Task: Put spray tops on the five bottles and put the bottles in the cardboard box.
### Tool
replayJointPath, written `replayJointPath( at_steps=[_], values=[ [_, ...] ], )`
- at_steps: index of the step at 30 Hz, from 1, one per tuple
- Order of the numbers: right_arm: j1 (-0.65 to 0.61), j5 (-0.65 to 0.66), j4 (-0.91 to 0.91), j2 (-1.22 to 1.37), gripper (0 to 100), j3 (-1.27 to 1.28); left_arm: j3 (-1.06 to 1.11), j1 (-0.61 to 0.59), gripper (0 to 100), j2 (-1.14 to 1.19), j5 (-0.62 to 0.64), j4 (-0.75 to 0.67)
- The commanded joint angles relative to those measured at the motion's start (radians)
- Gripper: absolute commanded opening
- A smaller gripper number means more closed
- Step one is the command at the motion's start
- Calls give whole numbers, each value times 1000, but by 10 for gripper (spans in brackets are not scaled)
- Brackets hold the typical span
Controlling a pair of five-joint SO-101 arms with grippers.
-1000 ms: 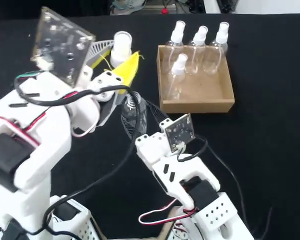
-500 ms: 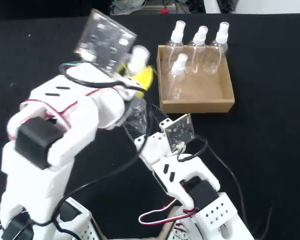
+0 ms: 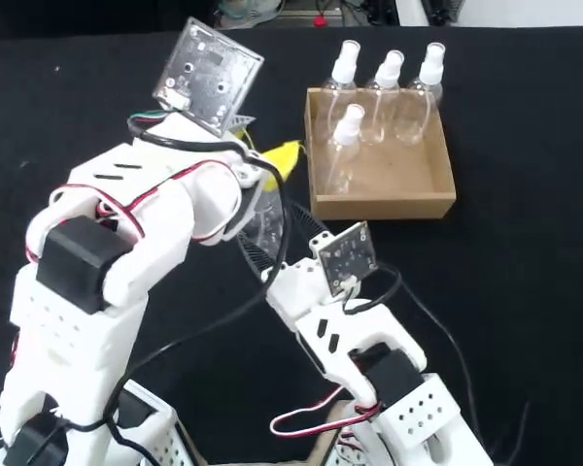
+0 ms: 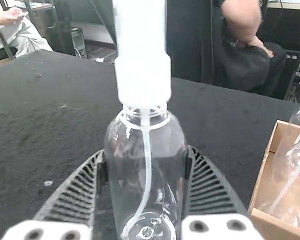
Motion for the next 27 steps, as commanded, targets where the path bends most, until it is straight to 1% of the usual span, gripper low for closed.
replayJointPath(
  at_steps=[1, 3, 8, 12, 18, 20, 22, 25, 27],
  values=[
    [-6, -8, -25, -33, 81, -7, -48, -24, 173, -12, 5, -17],
    [-6, -8, -25, -35, 81, -7, -24, -39, 173, -3, 5, -17],
    [-6, -8, -25, -35, 81, -8, 122, -67, 173, -14, 3, -57],
    [12, -8, -25, -35, 81, -15, 107, -67, 173, -81, 3, -12],
    [21, -11, -25, -35, 81, -12, 114, -70, 173, -239, 3, -8],
    [21, -12, -25, -35, 81, -10, 124, -110, 173, -269, 6, 0],
    [29, -9, -25, -35, 81, -12, 177, -176, 173, -281, 9, -3],
    [114, -9, -25, -35, 81, -41, 289, -263, 173, -282, 11, -3],
    [199, -9, -25, -35, 81, -68, 377, -312, 173, -292, 11, -20]
  ],
)
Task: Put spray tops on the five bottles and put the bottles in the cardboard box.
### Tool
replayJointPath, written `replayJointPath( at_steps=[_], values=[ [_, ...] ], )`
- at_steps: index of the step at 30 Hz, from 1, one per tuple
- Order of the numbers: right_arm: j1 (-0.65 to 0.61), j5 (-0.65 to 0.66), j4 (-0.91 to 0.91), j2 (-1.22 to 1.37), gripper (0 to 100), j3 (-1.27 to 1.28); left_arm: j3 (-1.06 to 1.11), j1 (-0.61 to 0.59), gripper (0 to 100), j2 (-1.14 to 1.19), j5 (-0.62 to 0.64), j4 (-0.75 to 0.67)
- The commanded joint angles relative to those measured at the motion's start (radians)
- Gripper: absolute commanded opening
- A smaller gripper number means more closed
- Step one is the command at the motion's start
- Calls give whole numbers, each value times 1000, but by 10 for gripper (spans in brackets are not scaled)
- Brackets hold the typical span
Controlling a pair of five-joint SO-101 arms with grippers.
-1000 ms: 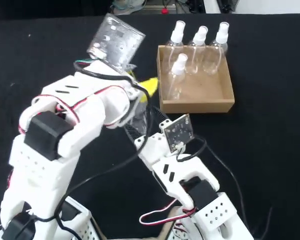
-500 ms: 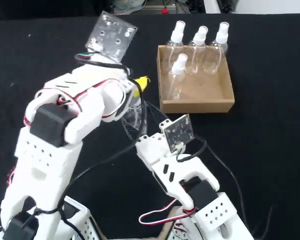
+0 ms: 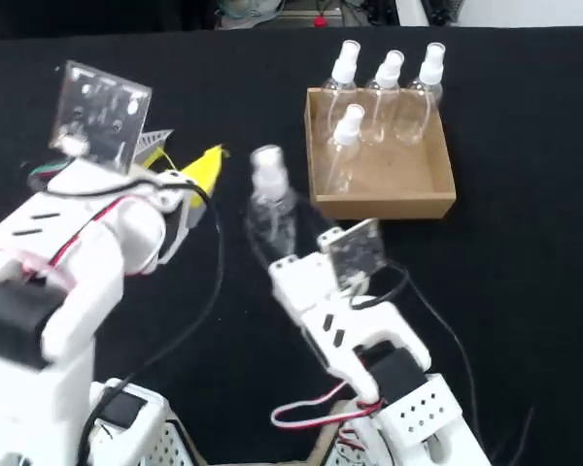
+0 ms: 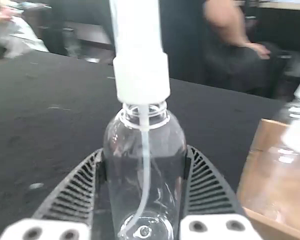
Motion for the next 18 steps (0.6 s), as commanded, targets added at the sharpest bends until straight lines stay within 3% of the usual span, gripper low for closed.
replayJointPath(
  at_steps=[1, 10, 18],
  values=[
    [193, -5, -25, -35, 81, -87, 174, -114, 173, -20, 11, -34],
    [635, -11, -58, -24, 81, -202, 401, -209, 173, -20, 11, -135],
    [686, -3, -347, 125, 81, -114, 532, -208, 173, -20, 12, -178]
  ],
)
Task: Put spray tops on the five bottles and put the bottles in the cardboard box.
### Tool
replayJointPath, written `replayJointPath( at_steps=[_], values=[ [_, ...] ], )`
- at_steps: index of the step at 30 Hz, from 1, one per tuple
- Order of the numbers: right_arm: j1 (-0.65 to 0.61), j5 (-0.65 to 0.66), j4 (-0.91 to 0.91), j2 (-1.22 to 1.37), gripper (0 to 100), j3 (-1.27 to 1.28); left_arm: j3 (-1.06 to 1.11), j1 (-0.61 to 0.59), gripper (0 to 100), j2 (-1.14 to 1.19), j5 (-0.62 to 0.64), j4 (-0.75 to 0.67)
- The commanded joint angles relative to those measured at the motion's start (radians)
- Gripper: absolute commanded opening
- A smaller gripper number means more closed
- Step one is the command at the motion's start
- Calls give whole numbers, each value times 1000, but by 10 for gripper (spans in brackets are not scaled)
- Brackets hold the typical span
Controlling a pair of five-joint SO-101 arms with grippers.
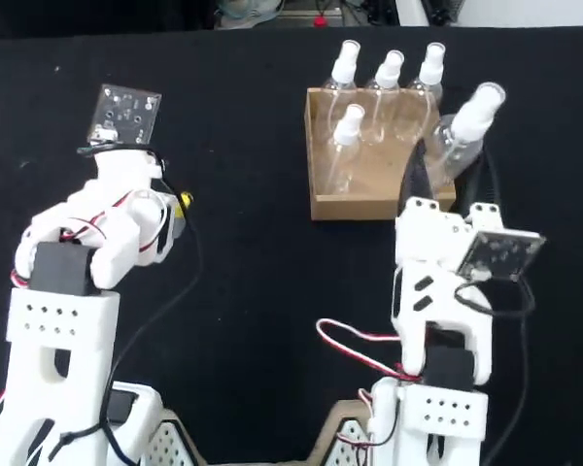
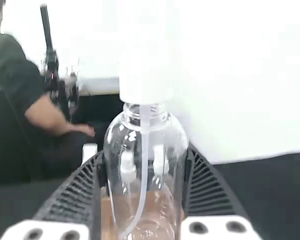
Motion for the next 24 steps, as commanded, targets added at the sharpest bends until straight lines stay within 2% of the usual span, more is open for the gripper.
replayJointPath(
  at_steps=[1, 13, 19, 24],
  values=[
    [23, -2, -170, 163, 81, -7, 65, -12, 173, -17, 12, -72],
    [23, -2, -428, 773, 81, -196, 328, -10, 173, -17, 81, -267],
    [25, 0, -634, 888, 81, -122, 335, -4, 173, -17, 81, -267],
    [25, 55, -683, 931, 81, -90, 340, -2, 173, -17, 81, -267]
  ],
)
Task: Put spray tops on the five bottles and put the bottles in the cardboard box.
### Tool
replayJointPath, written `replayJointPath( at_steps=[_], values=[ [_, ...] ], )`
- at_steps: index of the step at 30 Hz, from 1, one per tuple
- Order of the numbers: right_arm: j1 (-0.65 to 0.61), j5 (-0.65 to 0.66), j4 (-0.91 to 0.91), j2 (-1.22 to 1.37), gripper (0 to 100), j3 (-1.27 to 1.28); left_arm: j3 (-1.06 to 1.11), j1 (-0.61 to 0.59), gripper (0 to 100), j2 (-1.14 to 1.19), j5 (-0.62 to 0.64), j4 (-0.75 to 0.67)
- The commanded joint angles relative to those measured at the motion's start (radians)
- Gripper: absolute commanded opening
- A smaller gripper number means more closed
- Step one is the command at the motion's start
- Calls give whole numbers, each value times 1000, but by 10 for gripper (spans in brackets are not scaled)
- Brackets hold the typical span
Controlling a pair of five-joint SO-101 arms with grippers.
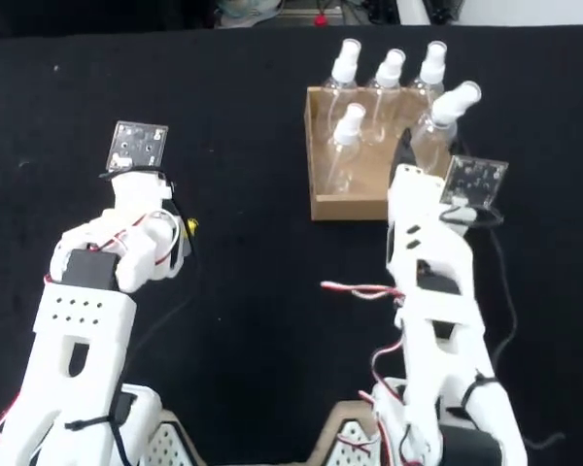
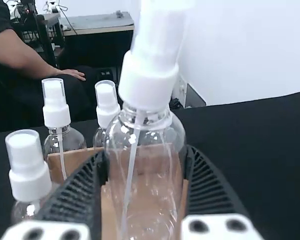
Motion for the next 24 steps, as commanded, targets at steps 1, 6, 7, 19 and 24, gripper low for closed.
replayJointPath(
  at_steps=[1, 6, 7, 19, 24],
  values=[
    [15, 61, -58, 24, 81, -5, -8, 4, 173, -17, 11, -20],
    [15, 71, -112, 47, 81, 5, -7, -4, 173, -17, 11, -20],
    [15, 71, -138, 48, 81, 22, -7, -5, 173, -17, 11, -20],
    [26, 71, -281, 48, 81, 108, -5, -7, 173, -17, 11, -18],
    [63, 72, -238, 77, 81, 47, -5, -5, 173, -17, 12, -18]
  ],
)
